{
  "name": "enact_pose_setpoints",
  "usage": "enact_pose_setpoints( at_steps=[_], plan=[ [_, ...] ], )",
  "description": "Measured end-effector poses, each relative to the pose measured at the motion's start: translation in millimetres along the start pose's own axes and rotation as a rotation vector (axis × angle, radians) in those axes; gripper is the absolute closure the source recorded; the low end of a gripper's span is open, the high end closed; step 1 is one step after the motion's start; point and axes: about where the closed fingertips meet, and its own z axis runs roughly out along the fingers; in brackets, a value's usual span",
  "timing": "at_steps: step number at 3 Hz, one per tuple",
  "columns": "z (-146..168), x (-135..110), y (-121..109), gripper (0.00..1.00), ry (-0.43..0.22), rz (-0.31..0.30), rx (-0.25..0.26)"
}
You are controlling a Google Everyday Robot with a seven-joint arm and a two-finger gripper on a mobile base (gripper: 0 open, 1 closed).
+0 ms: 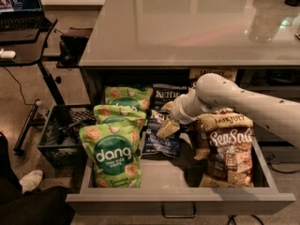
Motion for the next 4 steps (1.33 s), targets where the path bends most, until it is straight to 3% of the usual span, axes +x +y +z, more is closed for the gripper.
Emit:
enact_pose_setpoints(
  at_steps=[2,3,4],
  plan=[
    [0,0,0,0.88,0.0,0.0,0.0],
    [-1,-7,4,1.0,-0.019,-0.002,-0.022],
    [-22,-24,11,1.0,-0.029,-0.037,-0.004]
  ],
)
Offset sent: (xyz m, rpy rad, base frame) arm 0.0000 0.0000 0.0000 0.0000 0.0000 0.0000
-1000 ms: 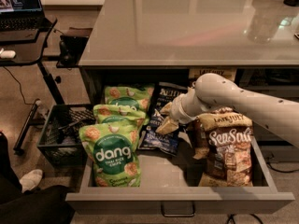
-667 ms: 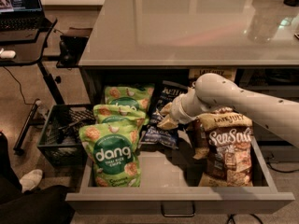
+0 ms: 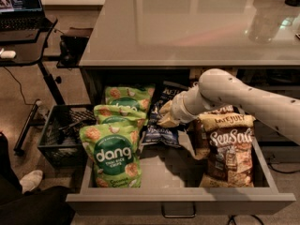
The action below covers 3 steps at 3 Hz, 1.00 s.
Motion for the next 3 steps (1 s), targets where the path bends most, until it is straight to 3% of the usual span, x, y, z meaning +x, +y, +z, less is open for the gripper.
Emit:
enact_pose_setpoints(
  at_steps=[2,3],
  plan=[
    [-78,-59,13,1.0,-0.061,-0.136,0.038],
    [-119,-74,2,1.0,-0.061,-0.179,0.059]
  ],
)
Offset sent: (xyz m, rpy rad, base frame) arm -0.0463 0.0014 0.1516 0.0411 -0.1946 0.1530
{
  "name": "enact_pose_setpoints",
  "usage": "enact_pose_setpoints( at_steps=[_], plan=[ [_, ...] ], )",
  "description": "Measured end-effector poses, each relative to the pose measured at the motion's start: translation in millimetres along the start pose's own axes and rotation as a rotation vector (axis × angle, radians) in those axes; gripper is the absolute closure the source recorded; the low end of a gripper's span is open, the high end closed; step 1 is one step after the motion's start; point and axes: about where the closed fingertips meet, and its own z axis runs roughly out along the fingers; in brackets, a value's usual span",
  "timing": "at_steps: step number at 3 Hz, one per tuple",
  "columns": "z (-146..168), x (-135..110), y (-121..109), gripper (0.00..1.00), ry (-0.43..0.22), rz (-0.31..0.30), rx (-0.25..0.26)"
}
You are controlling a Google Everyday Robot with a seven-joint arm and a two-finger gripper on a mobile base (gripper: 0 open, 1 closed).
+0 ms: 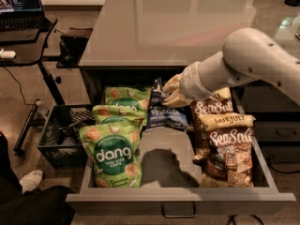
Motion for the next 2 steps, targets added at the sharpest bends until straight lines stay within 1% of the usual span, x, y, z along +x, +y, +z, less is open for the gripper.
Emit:
enact_pose_setpoints(
  at_steps=[1,2],
  plan=[
    [-44.1,4.5,-30.0,1.0,0.023,-0.017,0.051],
    [-52.0,2.0,-37.6,1.0,0.021,-0.02,0.067]
  ],
)
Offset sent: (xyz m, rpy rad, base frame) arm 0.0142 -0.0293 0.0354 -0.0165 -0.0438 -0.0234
